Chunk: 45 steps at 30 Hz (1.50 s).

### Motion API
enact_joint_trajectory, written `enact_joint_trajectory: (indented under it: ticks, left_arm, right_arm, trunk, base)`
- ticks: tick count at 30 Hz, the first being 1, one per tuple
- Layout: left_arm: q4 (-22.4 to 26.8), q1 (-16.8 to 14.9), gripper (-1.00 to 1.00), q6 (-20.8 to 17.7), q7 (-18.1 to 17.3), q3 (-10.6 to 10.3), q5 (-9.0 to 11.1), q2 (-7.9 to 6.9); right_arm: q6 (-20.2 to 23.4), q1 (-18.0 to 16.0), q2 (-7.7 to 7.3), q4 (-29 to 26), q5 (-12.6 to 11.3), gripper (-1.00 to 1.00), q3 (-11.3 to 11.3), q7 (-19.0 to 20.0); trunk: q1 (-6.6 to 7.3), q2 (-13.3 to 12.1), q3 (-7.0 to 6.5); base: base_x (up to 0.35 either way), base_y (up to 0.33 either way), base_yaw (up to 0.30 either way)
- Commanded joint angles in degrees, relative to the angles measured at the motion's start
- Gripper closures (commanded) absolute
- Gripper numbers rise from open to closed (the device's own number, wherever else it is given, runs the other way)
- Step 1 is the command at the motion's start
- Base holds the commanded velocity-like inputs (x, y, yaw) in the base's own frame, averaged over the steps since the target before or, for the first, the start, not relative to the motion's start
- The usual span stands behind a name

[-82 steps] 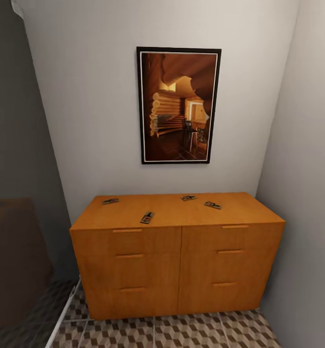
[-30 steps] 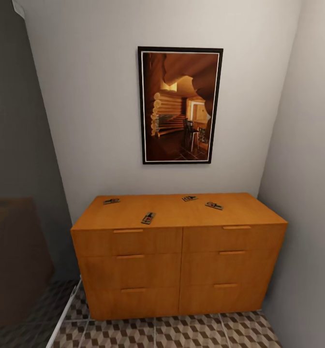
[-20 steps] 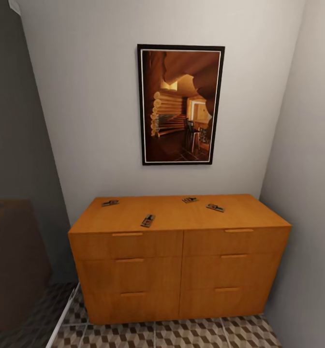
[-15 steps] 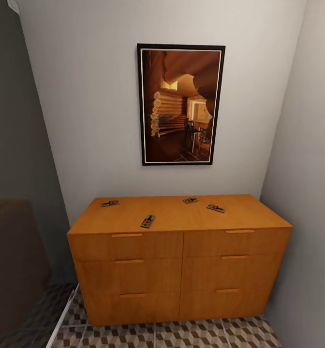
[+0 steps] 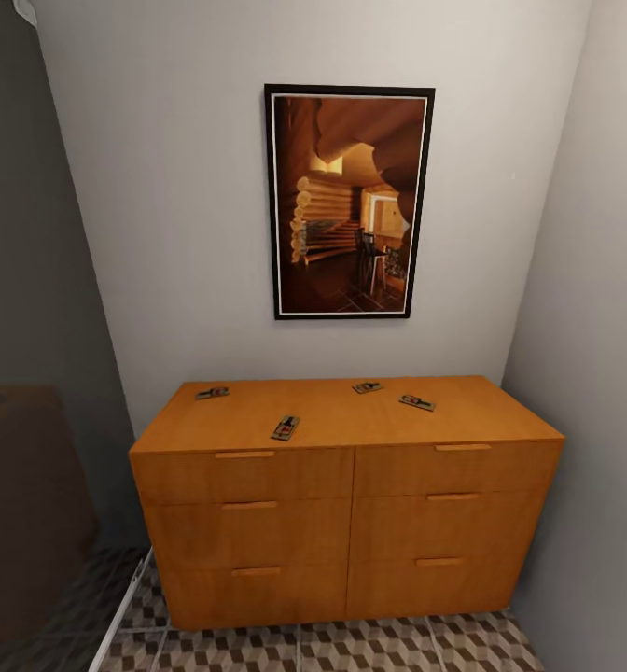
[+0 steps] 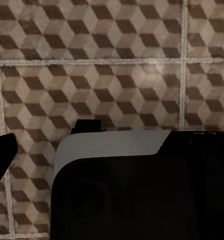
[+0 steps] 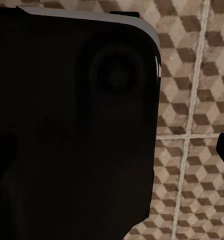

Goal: Take the four mousetraps from the cabinet in the bathroom and place them on the bathroom floor. Make sure all four end up on the same floor surface, and ensure that at least two of them are either under or directly next to the same bathroom sink.

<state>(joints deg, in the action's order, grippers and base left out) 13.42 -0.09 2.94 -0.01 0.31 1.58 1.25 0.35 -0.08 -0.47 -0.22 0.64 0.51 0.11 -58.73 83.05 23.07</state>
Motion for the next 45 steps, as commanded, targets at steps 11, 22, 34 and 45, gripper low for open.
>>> enact_joint_trajectory:
  ticks: [11,22,34,45]
  left_arm:
    - [20.07,0.0,-1.0,-10.89,0.09,-0.19,-0.33,-0.27]
    - [42.73,0.0,-1.0,-25.43,0.01,-0.68,-0.73,-0.44]
    - [59.45,0.0,-1.0,-32.89,-0.04,-6.15,-2.63,-0.21]
    - [70.45,-0.23,-1.0,-40.95,0.07,-8.94,-4.54,0.84]
  right_arm:
    - [5.38,-0.46,-0.68,-12.9,-0.07,-1.0,-0.04,0.03]
    - [23.13,-0.53,-0.98,-36.28,-0.32,-1.0,-0.65,0.02]
    - [37.05,-0.53,-1.71,-55.07,-0.23,-1.0,-3.13,-0.22]
    - [48.35,-0.54,-3.1,-70.89,-0.17,-1.0,-7.72,-0.28]
  trunk:
    - [0.0,0.03,0.05]
    - [0.0,0.03,0.05]
    - [0.0,0.03,0.05]
    - [0.0,0.03,0.05]
  base:
    - [0.0,0.0,0.0]
    - [0.0,0.0,0.0]
    - [0.0,0.0,0.0]
    - [0.0,0.0,0.0]
